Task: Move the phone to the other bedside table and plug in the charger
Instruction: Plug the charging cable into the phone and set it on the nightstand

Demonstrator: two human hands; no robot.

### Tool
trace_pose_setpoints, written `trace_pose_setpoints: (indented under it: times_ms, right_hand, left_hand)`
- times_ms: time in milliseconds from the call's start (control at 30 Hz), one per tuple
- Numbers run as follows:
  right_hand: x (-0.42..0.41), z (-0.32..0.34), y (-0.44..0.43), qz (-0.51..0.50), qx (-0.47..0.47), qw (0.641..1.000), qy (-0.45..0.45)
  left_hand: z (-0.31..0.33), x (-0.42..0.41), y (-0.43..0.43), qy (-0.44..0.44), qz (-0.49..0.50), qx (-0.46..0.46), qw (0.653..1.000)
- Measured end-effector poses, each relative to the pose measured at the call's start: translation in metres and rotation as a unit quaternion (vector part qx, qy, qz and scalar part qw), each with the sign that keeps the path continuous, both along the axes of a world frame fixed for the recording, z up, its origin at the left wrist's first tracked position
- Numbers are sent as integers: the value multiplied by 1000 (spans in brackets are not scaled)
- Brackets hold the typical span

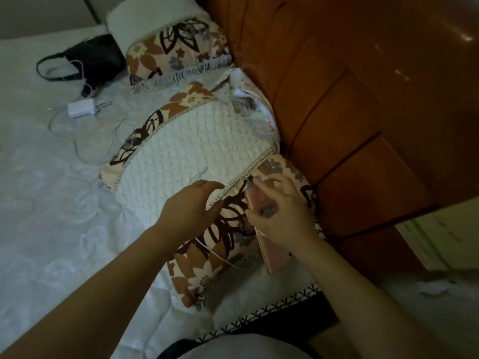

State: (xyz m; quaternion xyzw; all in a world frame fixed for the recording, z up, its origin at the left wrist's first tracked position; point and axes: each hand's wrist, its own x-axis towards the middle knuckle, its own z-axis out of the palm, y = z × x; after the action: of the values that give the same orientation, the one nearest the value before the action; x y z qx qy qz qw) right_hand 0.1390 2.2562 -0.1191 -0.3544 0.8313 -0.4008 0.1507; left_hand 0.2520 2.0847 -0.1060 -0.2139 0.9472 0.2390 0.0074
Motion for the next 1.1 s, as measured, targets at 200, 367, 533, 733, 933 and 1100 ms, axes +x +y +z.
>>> trace_pose_setpoints:
  times_ms: [200,367,533,733,933,1100]
  right_hand:
    - [-38,-47,-44,58,43,997,-7]
    - [-64,-87,-85,109,76,991,1]
    - [-82,-115,-123,148,87,985,37]
    - [-85,-143,-133,166,125,977,44]
    - [-80,-146,-122,142,131,980,58]
    - [-75,-141,-112,60,198,975,82]
  left_hand:
    - [-39,-24,-39,-21,54,-21,998]
    - [-73,-48,-83,-24,155,-33,987]
    - [-109,-64,-97,-59,145,-32,987]
    - [-137,-70,-99,-47,172,-14,984]
    - [-138,-73,-95,-49,203,-8,978]
    - [-136,-79,-91,-43,220,-12,975]
